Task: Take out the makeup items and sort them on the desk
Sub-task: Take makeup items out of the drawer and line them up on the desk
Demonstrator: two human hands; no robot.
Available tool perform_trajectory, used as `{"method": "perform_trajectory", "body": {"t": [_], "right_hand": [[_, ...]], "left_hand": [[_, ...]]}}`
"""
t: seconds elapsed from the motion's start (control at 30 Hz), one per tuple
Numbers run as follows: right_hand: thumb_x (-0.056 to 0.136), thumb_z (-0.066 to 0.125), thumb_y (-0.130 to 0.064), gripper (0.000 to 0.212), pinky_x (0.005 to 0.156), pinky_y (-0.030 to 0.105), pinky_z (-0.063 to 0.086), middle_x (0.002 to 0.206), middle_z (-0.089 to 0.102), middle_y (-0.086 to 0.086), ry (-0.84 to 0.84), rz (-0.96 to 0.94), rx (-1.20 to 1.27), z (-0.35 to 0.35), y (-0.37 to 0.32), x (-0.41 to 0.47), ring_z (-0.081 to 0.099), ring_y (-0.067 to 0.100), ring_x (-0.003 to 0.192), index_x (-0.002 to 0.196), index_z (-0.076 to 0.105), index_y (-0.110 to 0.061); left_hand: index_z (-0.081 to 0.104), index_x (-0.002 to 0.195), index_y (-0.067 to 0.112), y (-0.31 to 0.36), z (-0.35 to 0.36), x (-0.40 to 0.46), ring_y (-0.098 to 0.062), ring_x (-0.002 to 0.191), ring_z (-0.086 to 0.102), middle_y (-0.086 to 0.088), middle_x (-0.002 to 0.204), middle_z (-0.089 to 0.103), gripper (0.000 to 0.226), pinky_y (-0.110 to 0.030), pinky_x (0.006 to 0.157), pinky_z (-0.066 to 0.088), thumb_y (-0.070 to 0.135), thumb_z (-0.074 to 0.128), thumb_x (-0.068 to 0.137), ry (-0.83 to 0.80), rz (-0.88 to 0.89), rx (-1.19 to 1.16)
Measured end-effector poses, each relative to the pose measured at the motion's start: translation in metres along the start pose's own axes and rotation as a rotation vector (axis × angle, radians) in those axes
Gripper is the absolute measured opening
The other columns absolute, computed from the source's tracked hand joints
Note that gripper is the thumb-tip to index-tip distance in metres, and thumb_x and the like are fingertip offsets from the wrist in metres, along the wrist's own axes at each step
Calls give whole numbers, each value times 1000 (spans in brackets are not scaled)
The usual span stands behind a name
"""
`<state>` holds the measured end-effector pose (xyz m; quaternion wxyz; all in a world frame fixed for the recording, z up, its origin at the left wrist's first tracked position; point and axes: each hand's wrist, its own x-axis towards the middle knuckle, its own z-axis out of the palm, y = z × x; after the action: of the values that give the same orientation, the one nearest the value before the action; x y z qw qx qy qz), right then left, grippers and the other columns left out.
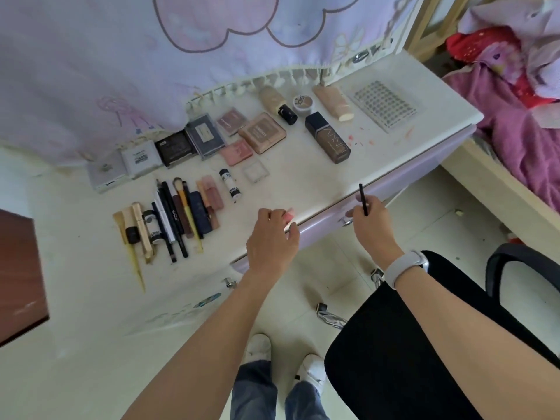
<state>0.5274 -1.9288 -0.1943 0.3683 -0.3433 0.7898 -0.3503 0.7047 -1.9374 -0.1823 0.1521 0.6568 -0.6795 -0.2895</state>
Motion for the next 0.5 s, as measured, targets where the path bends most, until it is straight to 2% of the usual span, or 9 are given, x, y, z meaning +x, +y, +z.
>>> {"method": "perform_trajectory", "body": {"t": [0.03, 0.1, 0.17, 0.2, 0.27, 0.33, 0.4, 0.43, 0.5], "right_hand": [[94, 39, -12, 29, 39, 8, 36, 89, 65, 3, -30, -27, 3, 8, -5, -9, 49, 6, 58, 121, 48, -13], [92, 42, -11, 27, 43, 11, 37, 91, 65, 6, -118, -66, -13, 28, -16, -25, 48, 10, 58, 117, 51, -12], [90, 43, -9, 31, 49, 15, 37, 91, 62, 4, -198, -97, -54, 49, -27, -36, 49, 12, 62, 119, 54, -11], [89, 43, -7, 33, 48, 13, 37, 87, 60, 1, -213, -110, -74, 59, -33, -40, 49, 11, 60, 119, 56, -12], [87, 41, -1, 38, 41, 6, 34, 78, 56, 0, -216, -140, -92, 77, -45, -42, 45, 9, 53, 120, 58, -10], [87, 38, 3, 40, 38, 6, 32, 69, 52, 1, -217, -162, -116, 91, -56, -41, 42, 11, 48, 120, 57, -6], [88, 39, 2, 37, 40, 5, 34, 69, 52, -2, -188, -174, -145, 102, -67, -35, 45, 9, 51, 118, 58, -6], [88, 41, 0, 34, 43, 5, 35, 73, 54, -3, -173, -174, -154, 107, -71, -32, 47, 8, 54, 117, 58, -7], [89, 45, -6, 27, 53, 12, 37, 86, 59, -1, -147, -169, -172, 116, -80, -25, 51, 10, 65, 113, 58, -10]], "left_hand": [[55, 108, 10, -4, -7, -8, -23, 97, 54, 6, 101, 43, 21, -29, 76, 42, 19, 45, 91, 5, -72, -151], [53, 100, 8, -18, -22, -25, -26, 97, 50, 6, 94, 38, 18, -26, 78, 38, 15, 38, 94, 7, -227, -406], [54, 100, 9, -38, -40, -36, -30, 94, 47, 0, 95, 39, 23, -35, 82, 43, 18, 33, 97, 52, -358, -528], [55, 93, 12, -48, -49, -40, -29, 87, 46, -2, 90, 41, 24, -35, 78, 45, 20, 33, 97, 99, -395, -554], [48, 75, 16, -64, -67, -42, -24, 70, 44, -1, 72, 43, 25, -22, 60, 40, 26, 40, 97, 208, -414, -569], [53, 88, 22, -72, -81, -33, -14, 66, 51, 5, 72, 53, 15, -14, 55, 41, 34, 47, 94, 259, -445, -583], [54, 108, 20, -76, -91, -17, -7, 75, 58, 11, 81, 58, 26, -21, 67, 48, 40, 52, 92, 261, -470, -580], [53, 109, 19, -76, -94, -7, -5, 73, 57, 15, 79, 56, 29, -20, 65, 47, 42, 52, 91, 261, -464, -556], [52, 108, 18, -72, -98, 13, 2, 64, 52, 19, 71, 52, 25, -9, 51, 38, 38, 52, 92, 259, -428, -500]]}}
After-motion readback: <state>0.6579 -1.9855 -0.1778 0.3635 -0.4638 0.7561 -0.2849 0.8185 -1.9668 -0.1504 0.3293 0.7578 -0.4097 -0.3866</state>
